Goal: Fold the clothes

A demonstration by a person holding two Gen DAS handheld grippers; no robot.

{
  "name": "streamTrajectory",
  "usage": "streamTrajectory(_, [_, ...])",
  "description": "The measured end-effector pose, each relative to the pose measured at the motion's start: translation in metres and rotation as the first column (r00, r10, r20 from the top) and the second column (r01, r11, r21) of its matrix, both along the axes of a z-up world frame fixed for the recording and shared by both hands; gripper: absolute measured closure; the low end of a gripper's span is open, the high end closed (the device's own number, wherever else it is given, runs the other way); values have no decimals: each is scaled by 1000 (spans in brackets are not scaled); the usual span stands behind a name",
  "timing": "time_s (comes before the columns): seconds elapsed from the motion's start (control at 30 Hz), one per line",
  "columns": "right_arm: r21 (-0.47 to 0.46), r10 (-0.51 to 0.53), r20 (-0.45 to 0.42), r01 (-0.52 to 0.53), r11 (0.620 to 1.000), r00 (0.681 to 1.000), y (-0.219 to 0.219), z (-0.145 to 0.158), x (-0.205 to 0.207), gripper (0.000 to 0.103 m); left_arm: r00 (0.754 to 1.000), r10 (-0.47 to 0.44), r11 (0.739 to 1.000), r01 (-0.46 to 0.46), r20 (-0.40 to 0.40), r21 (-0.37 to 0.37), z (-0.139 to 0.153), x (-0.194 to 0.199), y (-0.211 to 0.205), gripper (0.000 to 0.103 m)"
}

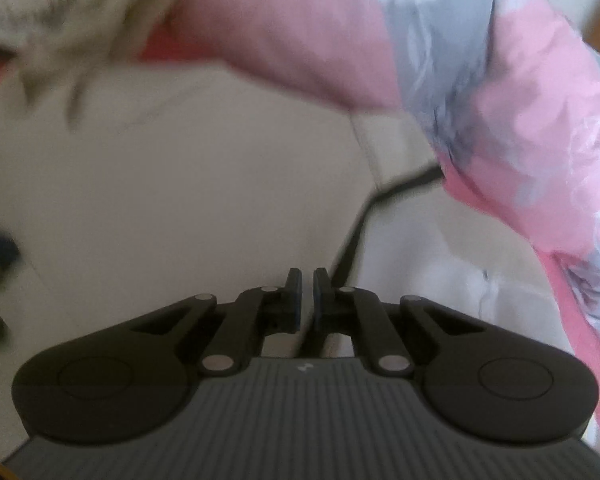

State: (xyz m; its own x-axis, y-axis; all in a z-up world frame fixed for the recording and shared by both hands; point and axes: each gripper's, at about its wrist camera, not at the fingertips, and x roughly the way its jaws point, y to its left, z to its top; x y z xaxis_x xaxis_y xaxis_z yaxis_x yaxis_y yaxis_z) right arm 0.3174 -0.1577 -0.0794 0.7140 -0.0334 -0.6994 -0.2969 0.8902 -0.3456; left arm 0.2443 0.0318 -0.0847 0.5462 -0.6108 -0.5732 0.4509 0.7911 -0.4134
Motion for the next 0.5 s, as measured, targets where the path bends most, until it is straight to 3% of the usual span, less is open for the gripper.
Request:
streamTrajectory(0.27, [141,-70,23,66,988,997,-23,18,22,97,1000,0,1000,0,-2,-6,-2,-1,0,48])
streamTrajectory(0.33, [187,-108,32,100,977,994,-36,25,28,86,1000,0,1000,0,-2,-6,-2,-1,0,48])
streamTrajectory(0.4, [305,-238,25,220,927,971,-77,38,38,78,1000,-1,1000,1,-2,-5,-2,-1,0,48])
streamTrajectory(0.5, [478,-421,-38,387,789,906,-145,53,48,78,1000,-1,1000,1,-2,-7,-3,-1,0,48])
